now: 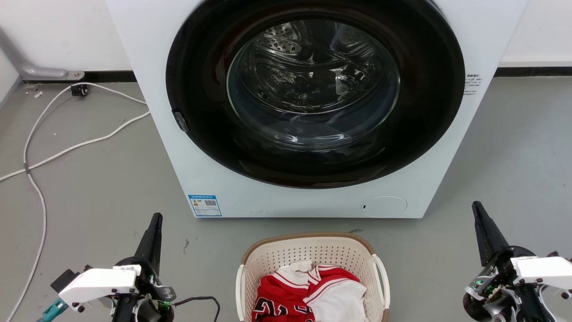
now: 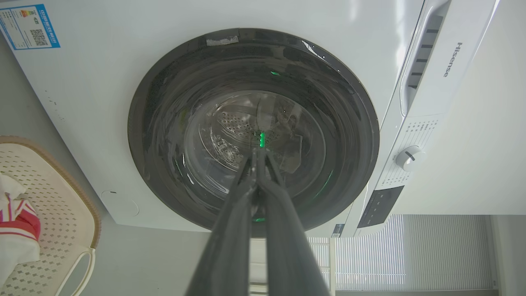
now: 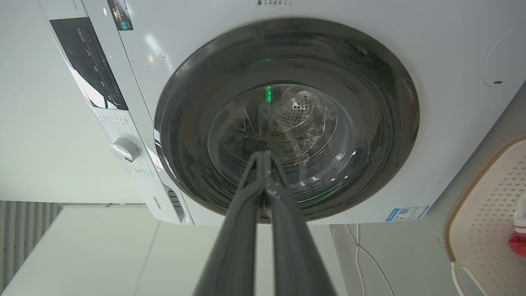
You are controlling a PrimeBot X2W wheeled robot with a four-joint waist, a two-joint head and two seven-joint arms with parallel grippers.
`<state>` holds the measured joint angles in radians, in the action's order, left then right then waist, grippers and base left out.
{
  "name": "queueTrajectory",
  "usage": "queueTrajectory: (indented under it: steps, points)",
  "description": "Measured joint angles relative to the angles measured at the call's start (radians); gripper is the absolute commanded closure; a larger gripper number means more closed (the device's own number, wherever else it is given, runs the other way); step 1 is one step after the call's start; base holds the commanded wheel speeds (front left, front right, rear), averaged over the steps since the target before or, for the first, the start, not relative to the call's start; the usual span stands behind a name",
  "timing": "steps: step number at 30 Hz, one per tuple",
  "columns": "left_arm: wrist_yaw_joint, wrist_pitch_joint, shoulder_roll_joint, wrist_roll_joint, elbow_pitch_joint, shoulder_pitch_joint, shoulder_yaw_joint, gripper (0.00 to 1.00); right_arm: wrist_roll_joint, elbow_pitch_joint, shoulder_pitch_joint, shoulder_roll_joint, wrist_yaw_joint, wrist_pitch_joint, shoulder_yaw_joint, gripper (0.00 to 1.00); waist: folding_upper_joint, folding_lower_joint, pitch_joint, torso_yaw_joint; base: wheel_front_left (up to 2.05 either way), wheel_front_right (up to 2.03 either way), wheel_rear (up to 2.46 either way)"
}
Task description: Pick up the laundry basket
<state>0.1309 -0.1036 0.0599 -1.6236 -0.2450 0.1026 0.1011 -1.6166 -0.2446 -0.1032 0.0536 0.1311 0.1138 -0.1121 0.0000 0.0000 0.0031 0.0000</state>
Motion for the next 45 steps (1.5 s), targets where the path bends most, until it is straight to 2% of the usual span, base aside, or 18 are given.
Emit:
queueTrajectory:
  steps: [11,12,18,27,38,40,45]
  points:
    - [0.000,-0.001,-0.002,0.001,0.000,0.000,0.002,1.00,0.001,0.000,0.000,0.000,0.000,0.000,-0.001,1.00,0.0000,0.0000,0.000,0.000,0.00,0.00,0.00]
    - [0.000,0.000,-0.002,0.001,-0.005,-0.002,0.001,0.00,0.001,-0.005,0.002,-0.001,0.000,0.000,0.000,0.00,0.0000,0.0000,0.000,0.000,0.00,0.00,0.00]
    - [0.000,0.012,-0.012,0.003,-0.035,-0.042,-0.003,0.00,0.006,-0.038,0.044,-0.005,0.000,-0.012,0.004,0.00,0.0000,0.0000,0.000,0.000,0.00,0.00,0.00]
    - [-0.001,0.049,-0.011,0.116,0.003,-0.042,0.000,0.00,0.123,-0.010,0.044,-0.006,0.000,-0.051,0.004,0.00,0.0000,0.0000,0.003,0.000,0.00,0.00,0.00]
    - [-0.045,0.100,-0.011,0.403,0.095,-0.042,-0.029,0.00,0.456,0.088,0.048,-0.006,0.000,-0.104,0.039,0.00,0.0000,0.0000,0.011,-0.001,0.00,0.00,0.00]
    - [-0.050,0.105,-0.011,0.425,0.099,-0.042,-0.033,0.00,0.481,0.093,0.048,-0.006,0.000,-0.108,0.043,0.00,0.0000,0.0000,0.012,-0.001,0.00,0.00,0.00]
    - [-0.074,0.126,-0.011,0.548,0.118,-0.043,-0.059,0.00,0.629,0.118,0.059,-0.006,0.000,-0.131,0.061,0.00,0.0000,0.0000,0.016,0.000,0.00,0.00,0.00]
